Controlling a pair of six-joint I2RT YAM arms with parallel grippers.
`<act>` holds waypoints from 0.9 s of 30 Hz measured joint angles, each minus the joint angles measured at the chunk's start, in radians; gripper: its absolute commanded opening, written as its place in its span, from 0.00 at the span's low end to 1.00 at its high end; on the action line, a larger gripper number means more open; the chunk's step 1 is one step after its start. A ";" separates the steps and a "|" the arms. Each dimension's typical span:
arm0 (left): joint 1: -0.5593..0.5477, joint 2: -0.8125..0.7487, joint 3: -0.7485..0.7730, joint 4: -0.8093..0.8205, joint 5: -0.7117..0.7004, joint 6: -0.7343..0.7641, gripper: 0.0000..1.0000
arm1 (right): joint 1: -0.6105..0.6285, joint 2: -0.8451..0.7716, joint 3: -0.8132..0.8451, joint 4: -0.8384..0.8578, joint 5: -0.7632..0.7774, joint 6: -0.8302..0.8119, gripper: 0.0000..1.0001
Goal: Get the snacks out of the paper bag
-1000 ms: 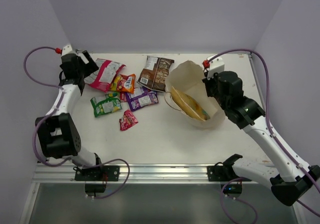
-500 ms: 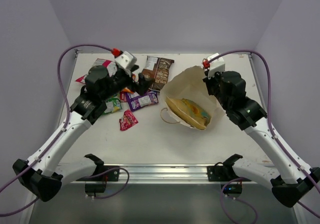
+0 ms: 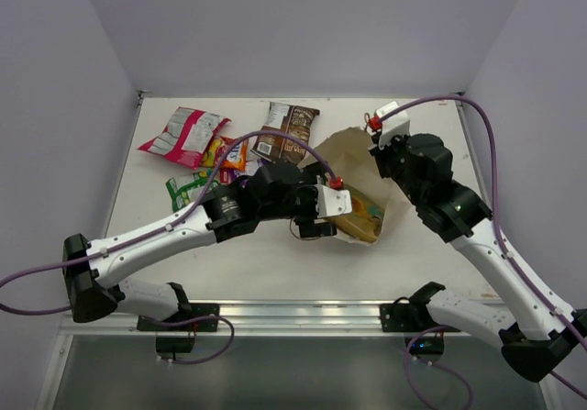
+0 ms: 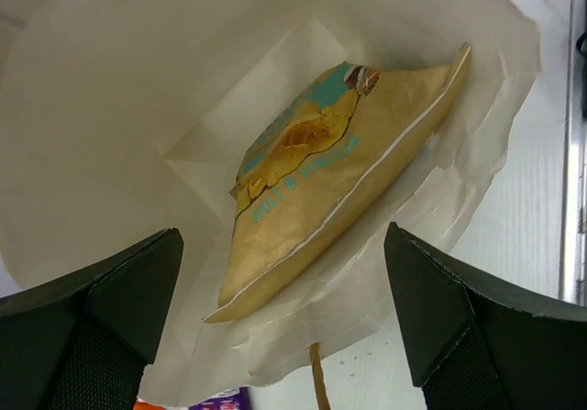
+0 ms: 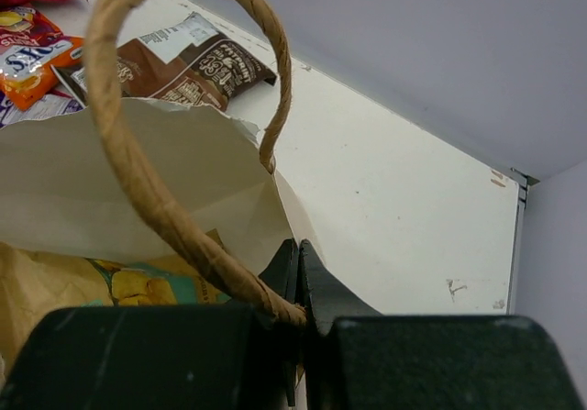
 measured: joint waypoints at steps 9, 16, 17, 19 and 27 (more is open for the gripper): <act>-0.030 0.132 0.067 -0.066 -0.026 0.185 0.87 | 0.010 -0.001 -0.011 0.000 -0.015 0.001 0.00; -0.030 0.270 0.118 -0.103 -0.024 0.259 0.70 | 0.016 -0.005 -0.022 0.002 -0.016 0.002 0.00; -0.030 0.288 0.123 -0.110 -0.021 0.262 0.64 | 0.017 -0.008 -0.024 0.003 -0.016 0.002 0.00; -0.030 0.318 0.133 -0.118 -0.013 0.273 0.46 | 0.017 -0.013 -0.027 0.005 -0.015 0.002 0.00; -0.030 0.343 0.167 -0.128 -0.011 0.282 0.00 | 0.018 -0.018 -0.060 0.026 -0.006 0.002 0.00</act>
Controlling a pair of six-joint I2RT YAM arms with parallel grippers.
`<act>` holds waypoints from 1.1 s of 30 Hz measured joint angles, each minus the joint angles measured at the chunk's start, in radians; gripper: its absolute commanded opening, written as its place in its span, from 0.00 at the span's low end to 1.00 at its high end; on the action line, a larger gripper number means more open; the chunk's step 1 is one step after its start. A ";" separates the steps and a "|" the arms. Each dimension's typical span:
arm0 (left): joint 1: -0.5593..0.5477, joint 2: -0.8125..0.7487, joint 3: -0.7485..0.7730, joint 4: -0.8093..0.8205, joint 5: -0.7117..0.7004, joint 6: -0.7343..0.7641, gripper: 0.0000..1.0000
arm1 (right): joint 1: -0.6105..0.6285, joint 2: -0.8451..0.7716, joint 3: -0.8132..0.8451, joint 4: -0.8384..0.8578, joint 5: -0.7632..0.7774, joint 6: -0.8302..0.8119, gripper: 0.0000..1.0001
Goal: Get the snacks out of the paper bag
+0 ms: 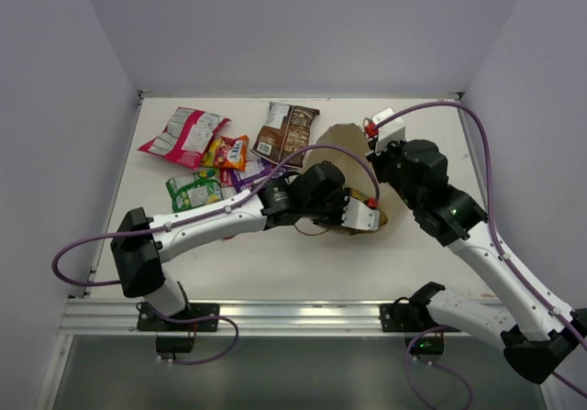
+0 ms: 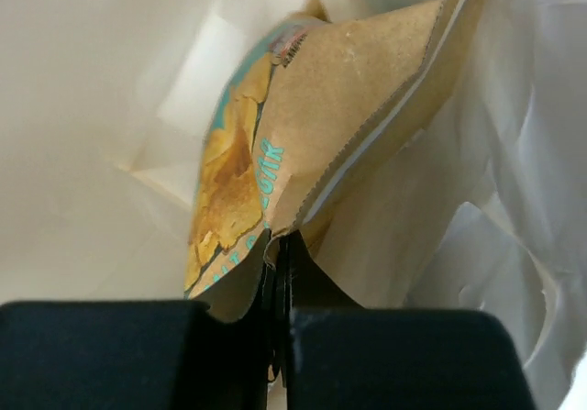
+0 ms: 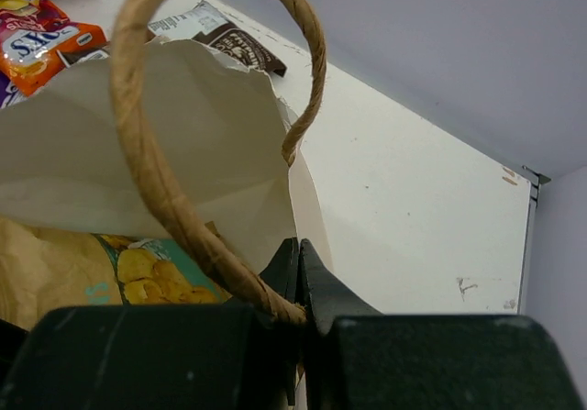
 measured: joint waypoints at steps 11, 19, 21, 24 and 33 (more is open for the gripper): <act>0.000 -0.292 -0.058 0.195 -0.190 -0.008 0.00 | 0.000 0.019 -0.015 0.015 0.041 0.000 0.00; -0.006 -0.359 -0.056 0.316 -0.387 -0.031 0.00 | 0.000 0.027 -0.018 0.026 0.071 0.011 0.00; -0.003 -0.372 -0.054 0.351 -0.482 -0.043 0.00 | -0.001 0.030 -0.023 0.024 0.086 0.011 0.00; 0.013 -0.398 -0.028 0.400 -0.622 -0.052 0.00 | -0.001 0.046 -0.024 0.027 0.109 0.012 0.00; 0.163 -0.518 0.116 0.568 -0.932 -0.074 0.00 | -0.010 0.077 -0.027 0.013 0.152 0.023 0.00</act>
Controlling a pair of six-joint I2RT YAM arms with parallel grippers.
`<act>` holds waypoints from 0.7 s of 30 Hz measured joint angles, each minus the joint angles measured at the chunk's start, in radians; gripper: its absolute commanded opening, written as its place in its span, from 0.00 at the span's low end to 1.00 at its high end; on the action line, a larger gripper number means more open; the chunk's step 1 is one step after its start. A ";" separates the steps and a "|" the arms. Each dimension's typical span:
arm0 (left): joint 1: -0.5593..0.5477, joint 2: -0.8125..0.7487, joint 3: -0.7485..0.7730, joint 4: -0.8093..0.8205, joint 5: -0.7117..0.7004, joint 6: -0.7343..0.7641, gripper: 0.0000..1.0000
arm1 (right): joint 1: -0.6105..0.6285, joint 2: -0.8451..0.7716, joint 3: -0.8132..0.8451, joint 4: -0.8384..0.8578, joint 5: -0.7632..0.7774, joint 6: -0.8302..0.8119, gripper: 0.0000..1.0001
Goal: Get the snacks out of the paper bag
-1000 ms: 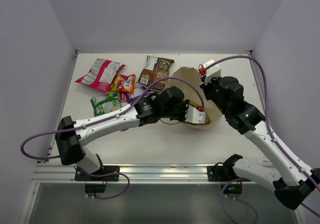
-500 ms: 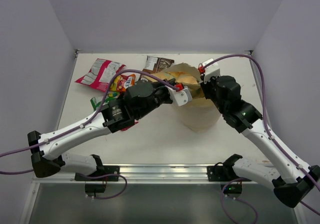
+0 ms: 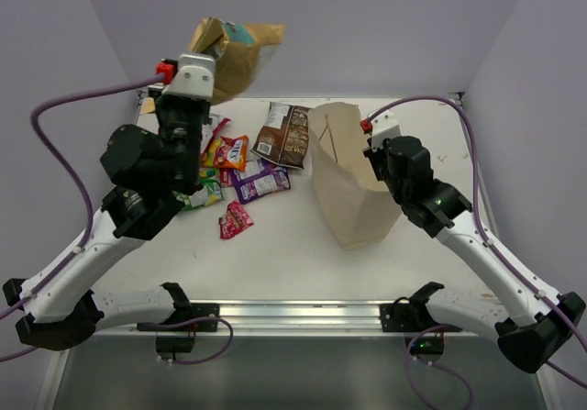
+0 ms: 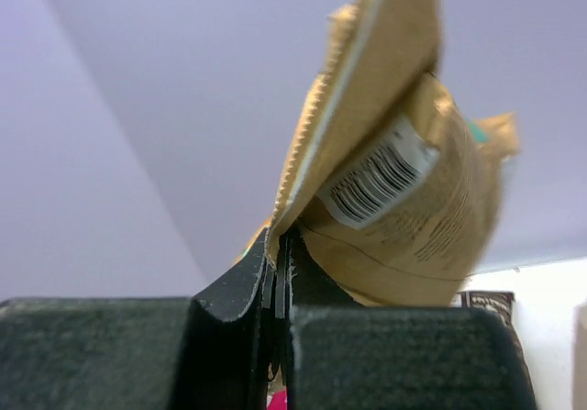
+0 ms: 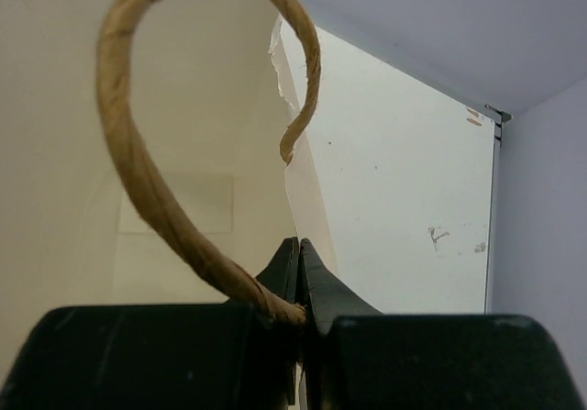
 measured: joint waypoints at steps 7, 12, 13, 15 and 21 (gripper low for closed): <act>0.042 -0.042 0.003 0.023 -0.156 -0.025 0.00 | -0.008 0.005 -0.001 -0.023 0.034 0.013 0.00; 0.042 -0.004 -0.003 -0.101 -0.153 -0.148 0.00 | -0.020 0.012 0.002 -0.037 0.075 0.029 0.00; 0.042 0.005 -0.011 -0.129 -0.142 -0.178 0.00 | -0.024 0.012 0.003 -0.041 0.080 0.032 0.00; 0.041 0.028 -0.040 -0.213 -0.093 -0.270 0.00 | -0.039 0.011 0.008 -0.054 0.098 0.043 0.00; 0.042 0.076 -0.187 -0.377 0.196 -0.593 0.00 | -0.108 -0.021 0.020 -0.087 0.135 0.094 0.00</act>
